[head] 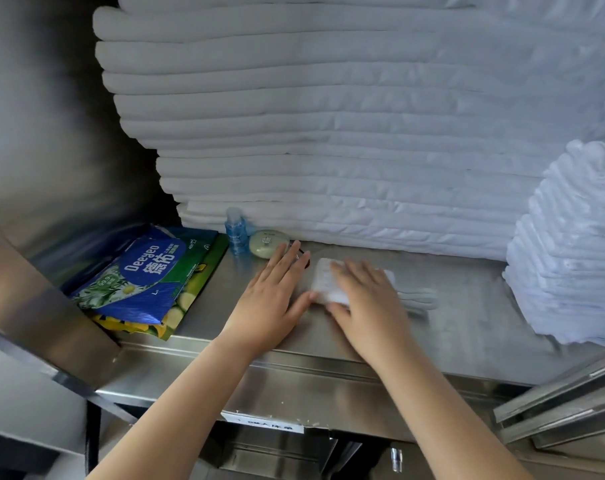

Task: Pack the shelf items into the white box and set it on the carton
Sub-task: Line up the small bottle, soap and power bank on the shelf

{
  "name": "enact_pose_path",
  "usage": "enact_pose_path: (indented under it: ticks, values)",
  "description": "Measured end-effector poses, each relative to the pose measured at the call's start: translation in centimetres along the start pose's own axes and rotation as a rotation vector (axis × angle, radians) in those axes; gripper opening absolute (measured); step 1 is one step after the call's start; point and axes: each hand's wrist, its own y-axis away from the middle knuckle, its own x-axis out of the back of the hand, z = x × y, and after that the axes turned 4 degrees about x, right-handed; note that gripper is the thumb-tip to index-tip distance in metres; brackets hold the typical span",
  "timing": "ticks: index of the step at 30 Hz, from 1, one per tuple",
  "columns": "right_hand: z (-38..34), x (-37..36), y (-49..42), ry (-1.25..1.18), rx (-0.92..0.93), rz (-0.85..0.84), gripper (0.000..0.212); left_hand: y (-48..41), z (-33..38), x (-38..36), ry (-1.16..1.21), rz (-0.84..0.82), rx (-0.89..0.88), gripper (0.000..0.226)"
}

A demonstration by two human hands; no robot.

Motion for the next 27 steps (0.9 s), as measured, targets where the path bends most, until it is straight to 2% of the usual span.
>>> enact_pose_path:
  ticks: [4,7,9,14,20,27]
  values:
    - [-2.1,-0.8,-0.2,-0.164,0.154,-0.037,0.064,0.4,0.0,0.6,0.043,0.019,-0.029,0.060]
    - [0.2,0.3,0.4,-0.430,0.042,-0.026,0.072,0.8,-0.2,0.8,0.065,0.025,-0.030,0.057]
    - [2.1,1.1,1.0,-0.498,-0.002,-0.044,0.068,1.2,-0.4,0.9,0.102,0.016,-0.014,0.059]
    - [4.5,1.5,1.9,-0.313,0.084,-0.052,0.063,2.6,-1.1,1.0,0.129,0.050,-0.029,0.066]
    - [5.0,0.7,2.7,-0.300,0.121,0.034,0.056,2.8,-1.6,1.1,0.262,0.016,0.038,0.063]
    - [5.4,1.3,2.3,-0.341,0.165,0.060,0.043,3.1,-0.7,1.5,0.180,0.102,-0.007,0.052]
